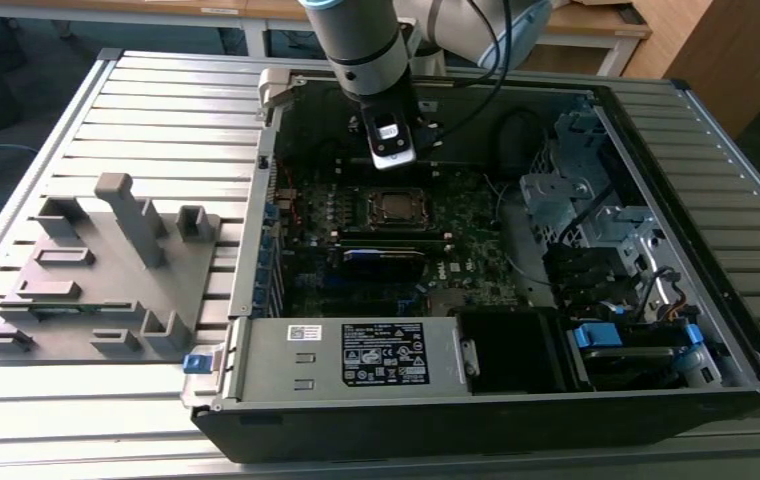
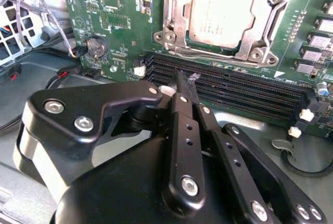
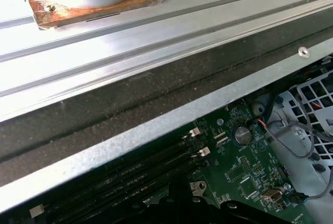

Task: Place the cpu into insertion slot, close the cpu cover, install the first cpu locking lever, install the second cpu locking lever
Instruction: 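Install the first cpu locking lever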

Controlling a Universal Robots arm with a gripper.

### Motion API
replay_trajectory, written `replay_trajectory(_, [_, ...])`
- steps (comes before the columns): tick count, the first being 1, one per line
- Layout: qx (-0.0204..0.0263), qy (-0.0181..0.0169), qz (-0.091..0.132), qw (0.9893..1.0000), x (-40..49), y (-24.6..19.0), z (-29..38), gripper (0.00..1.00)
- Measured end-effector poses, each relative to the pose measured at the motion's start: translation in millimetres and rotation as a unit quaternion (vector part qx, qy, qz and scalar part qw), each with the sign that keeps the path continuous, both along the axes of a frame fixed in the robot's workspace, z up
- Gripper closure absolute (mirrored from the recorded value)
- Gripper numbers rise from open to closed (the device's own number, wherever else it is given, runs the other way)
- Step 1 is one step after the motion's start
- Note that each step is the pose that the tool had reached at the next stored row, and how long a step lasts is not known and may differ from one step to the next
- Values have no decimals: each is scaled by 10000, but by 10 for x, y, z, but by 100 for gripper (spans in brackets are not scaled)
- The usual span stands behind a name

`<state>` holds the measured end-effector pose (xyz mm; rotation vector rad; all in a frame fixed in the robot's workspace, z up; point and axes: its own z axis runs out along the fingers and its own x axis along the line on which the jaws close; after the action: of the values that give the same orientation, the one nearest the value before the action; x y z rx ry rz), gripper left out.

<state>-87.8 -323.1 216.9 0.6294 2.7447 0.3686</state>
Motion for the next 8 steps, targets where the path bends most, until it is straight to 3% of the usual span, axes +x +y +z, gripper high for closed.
replay_trajectory(3, [-8,0,0,10000,0,0,0,90])
replay_trajectory(4, [-37,2,-1,10000,0,1,0,90])
replay_trajectory(5, [-102,15,-1,9999,0,0,0,90])
replay_trajectory(8, [-371,119,-5,9992,0,0,0,90])
